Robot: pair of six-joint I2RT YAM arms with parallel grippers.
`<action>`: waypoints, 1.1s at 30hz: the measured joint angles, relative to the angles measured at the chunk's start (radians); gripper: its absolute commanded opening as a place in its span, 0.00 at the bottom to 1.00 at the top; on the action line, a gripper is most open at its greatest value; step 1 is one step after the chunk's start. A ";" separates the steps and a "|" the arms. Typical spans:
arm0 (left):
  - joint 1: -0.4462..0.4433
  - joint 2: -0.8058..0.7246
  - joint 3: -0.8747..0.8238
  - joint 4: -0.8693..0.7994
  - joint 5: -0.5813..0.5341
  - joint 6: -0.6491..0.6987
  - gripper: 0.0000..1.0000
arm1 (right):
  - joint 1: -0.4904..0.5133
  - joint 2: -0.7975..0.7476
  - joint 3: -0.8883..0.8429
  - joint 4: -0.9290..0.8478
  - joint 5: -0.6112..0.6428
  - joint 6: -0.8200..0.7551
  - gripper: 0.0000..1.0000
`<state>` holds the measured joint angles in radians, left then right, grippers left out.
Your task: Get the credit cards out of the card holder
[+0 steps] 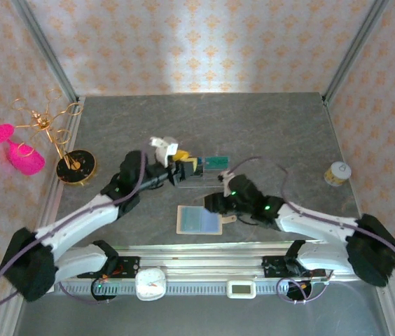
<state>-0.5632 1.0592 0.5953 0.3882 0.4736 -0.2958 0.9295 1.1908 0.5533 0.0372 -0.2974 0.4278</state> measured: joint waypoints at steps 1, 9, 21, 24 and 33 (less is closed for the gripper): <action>0.000 -0.053 -0.050 0.002 -0.027 -0.045 0.50 | 0.054 0.051 0.023 -0.008 0.033 -0.003 0.43; 0.000 -0.362 -0.272 -0.048 -0.192 -0.285 0.51 | 0.275 0.343 0.214 -0.084 0.266 -0.014 0.41; 0.000 -0.479 -0.352 -0.165 -0.266 -0.384 0.48 | 0.343 0.509 0.319 -0.204 0.456 0.002 0.24; -0.001 -0.482 -0.363 -0.173 -0.267 -0.392 0.47 | 0.344 0.510 0.325 -0.208 0.474 0.023 0.09; -0.100 -0.403 -0.431 -0.169 -0.273 -0.457 0.10 | 0.341 0.441 0.232 -0.130 0.503 0.072 0.00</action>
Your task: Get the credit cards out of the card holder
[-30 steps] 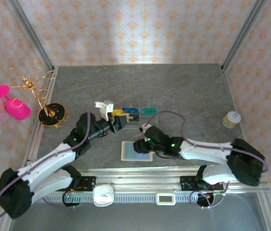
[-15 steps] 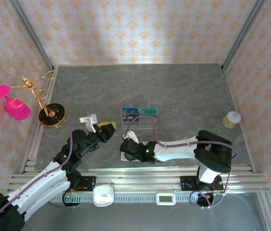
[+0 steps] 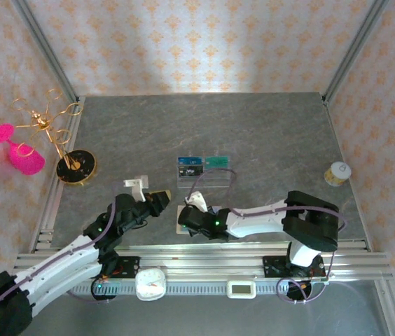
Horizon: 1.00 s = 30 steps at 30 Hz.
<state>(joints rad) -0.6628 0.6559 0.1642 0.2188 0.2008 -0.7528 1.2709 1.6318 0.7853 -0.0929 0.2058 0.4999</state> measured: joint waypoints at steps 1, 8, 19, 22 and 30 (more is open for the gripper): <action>-0.027 0.030 -0.005 0.008 -0.001 -0.009 0.02 | -0.002 -0.017 -0.018 0.018 0.000 0.005 0.00; -0.136 0.230 -0.009 0.127 0.000 -0.042 0.00 | -0.008 -0.075 -0.079 0.119 -0.004 0.021 0.00; -0.203 0.554 0.097 0.187 0.024 -0.032 0.00 | -0.009 -0.204 -0.196 0.223 -0.011 0.060 0.38; -0.233 0.627 0.138 0.198 0.043 -0.031 0.00 | -0.008 -0.301 -0.244 0.229 0.014 0.079 0.40; -0.331 0.821 0.299 0.198 0.111 -0.011 0.00 | -0.008 -0.606 -0.345 0.175 0.119 0.177 0.39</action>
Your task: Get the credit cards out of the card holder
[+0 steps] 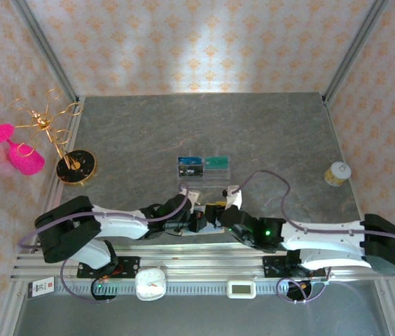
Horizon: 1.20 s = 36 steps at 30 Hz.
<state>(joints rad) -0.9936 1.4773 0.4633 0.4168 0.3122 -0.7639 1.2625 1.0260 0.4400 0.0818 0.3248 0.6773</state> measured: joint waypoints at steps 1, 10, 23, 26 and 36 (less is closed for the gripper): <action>-0.008 0.018 0.018 -0.002 0.006 0.006 0.00 | 0.000 -0.025 -0.009 -0.008 0.007 0.011 0.39; 0.003 -0.190 -0.014 -0.047 -0.070 0.003 0.00 | -0.013 -0.106 -0.048 -0.058 -0.038 0.058 0.28; 0.095 -0.311 -0.194 -0.098 -0.115 0.023 0.19 | -0.214 0.290 0.069 0.093 -0.610 0.022 0.33; 0.095 -0.295 -0.200 -0.095 -0.115 0.034 0.18 | -0.234 0.336 0.069 0.116 -0.665 0.026 0.32; 0.095 -0.254 -0.208 -0.092 -0.131 0.055 0.18 | -0.245 0.425 0.093 0.148 -0.718 0.029 0.30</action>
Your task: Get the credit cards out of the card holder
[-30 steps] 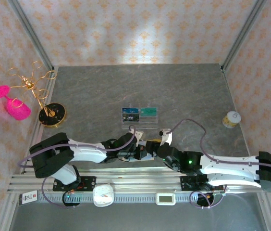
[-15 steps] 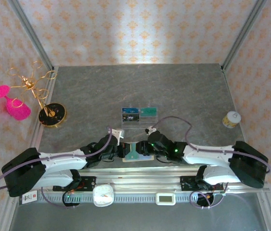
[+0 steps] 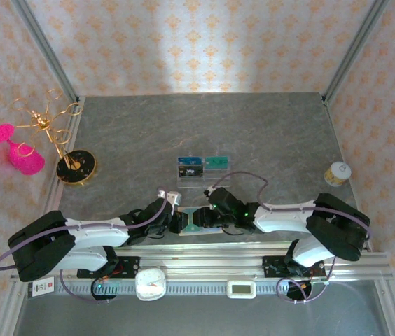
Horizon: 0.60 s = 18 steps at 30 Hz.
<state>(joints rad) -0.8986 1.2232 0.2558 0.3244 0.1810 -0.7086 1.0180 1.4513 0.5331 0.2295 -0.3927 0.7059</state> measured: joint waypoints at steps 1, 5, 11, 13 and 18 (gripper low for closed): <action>0.000 -0.004 -0.004 0.000 -0.002 0.000 0.18 | 0.000 0.008 0.004 0.000 -0.001 0.000 0.30; 0.000 -0.009 -0.012 0.002 -0.005 0.002 0.13 | 0.000 0.033 0.010 0.003 0.000 0.000 0.29; 0.000 -0.006 -0.016 0.009 -0.006 0.002 0.13 | 0.000 0.049 0.025 -0.029 0.035 0.000 0.28; 0.000 -0.003 -0.016 0.013 -0.006 0.003 0.12 | 0.002 0.049 0.028 -0.050 0.058 0.000 0.28; 0.000 -0.002 -0.016 0.016 -0.007 0.003 0.12 | 0.013 0.011 0.030 -0.106 0.114 -0.002 0.33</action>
<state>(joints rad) -0.8986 1.2217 0.2398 0.3408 0.1741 -0.7055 1.0313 1.4624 0.5632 0.1234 -0.2787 0.7044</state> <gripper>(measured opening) 0.118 0.306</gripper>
